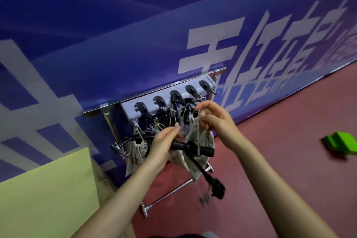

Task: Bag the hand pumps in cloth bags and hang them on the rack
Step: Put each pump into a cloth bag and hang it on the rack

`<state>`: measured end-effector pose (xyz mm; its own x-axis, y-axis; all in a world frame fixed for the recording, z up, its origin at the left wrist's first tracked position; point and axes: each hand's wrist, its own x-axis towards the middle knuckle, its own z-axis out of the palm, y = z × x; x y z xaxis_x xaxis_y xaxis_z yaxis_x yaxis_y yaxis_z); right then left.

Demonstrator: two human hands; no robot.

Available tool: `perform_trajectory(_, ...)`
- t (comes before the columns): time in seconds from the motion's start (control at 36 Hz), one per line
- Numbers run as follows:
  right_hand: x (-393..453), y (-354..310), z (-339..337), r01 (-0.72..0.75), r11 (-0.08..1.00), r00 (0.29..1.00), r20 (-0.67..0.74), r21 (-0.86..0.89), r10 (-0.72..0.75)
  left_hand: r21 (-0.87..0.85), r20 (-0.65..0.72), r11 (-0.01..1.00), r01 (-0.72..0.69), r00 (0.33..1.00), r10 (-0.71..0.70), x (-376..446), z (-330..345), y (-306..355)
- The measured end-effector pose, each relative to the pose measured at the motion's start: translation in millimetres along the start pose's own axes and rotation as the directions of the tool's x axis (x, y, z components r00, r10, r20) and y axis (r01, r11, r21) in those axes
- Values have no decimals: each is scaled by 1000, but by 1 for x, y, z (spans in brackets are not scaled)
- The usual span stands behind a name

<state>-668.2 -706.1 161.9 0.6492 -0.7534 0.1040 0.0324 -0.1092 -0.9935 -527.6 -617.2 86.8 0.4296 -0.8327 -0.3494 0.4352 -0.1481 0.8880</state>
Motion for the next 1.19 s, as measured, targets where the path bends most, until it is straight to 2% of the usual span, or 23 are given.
perform_trajectory(0.08,10,4,-17,10,999,999,-45,41,-8,-227,12,974,-12,1000,16,11,31,6)
perform_trajectory(0.14,20,7,-34,9,999,998,-69,32,-7,-207,36,976,-63,997,72,19,49,1)
perform_trajectory(0.17,24,9,-43,6,1000,998,-70,22,-4,-159,41,982,-105,993,112,24,56,-3)
perform_trajectory(0.22,33,16,-62,-6,1000,999,-54,9,6,64,77,972,-226,972,221,36,70,-7)
perform_trajectory(0.31,48,29,-90,-36,999,999,8,18,36,341,242,842,-418,905,351,59,94,-4)
perform_trajectory(0.36,58,37,-106,-55,998,997,54,5,54,453,317,771,-448,889,330,76,110,-2)
perform_trajectory(0.44,75,47,-139,-94,995,989,110,-43,99,468,331,809,-357,919,214,98,136,-5)
perform_trajectory(0.5,87,53,-165,-103,994,983,151,-40,108,426,284,851,-307,938,196,112,155,-7)
perform_trajectory(0.56,97,58,-189,-99,994,976,189,-49,107,437,273,849,-297,943,189,122,172,-10)
perform_trajectory(0.64,109,64,-217,-119,989,962,237,-86,136,578,299,737,-350,931,208,140,194,-22)
perform_trajectory(0.69,118,68,-233,-143,982,943,286,-119,172,648,255,669,-364,931,260,153,207,-33)
perform_trajectory(0.81,138,76,-254,-169,963,913,336,-210,234,717,192,599,-358,926,324,179,217,-38)
perform_trajectory(0.92,157,95,-265,-241,937,896,314,-252,315,787,148,554,-271,955,257,207,216,-33)
perform_trajectory(1.08,188,127,-250,-284,934,899,278,-217,338,798,-61,603,7,996,69,236,213,-29)
perform_trajectory(1.19,207,140,-231,-300,940,904,266,-161,334,737,-178,669,99,983,51,248,208,-26)
